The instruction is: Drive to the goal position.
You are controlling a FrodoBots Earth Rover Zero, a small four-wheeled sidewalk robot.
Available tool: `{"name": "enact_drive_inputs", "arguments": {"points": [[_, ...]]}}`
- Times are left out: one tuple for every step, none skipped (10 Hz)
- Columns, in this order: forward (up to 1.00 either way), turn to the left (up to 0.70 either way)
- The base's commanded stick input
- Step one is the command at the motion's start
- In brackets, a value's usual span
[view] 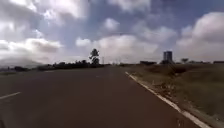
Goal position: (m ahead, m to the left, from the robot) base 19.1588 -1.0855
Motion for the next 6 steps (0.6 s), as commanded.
{"name": "enact_drive_inputs", "arguments": {"points": [[1.00, 0.00], [1.00, 0.00], [1.00, 0.00], [1.00, 0.00], [1.00, 0.00], [1.00, 0.00]]}}
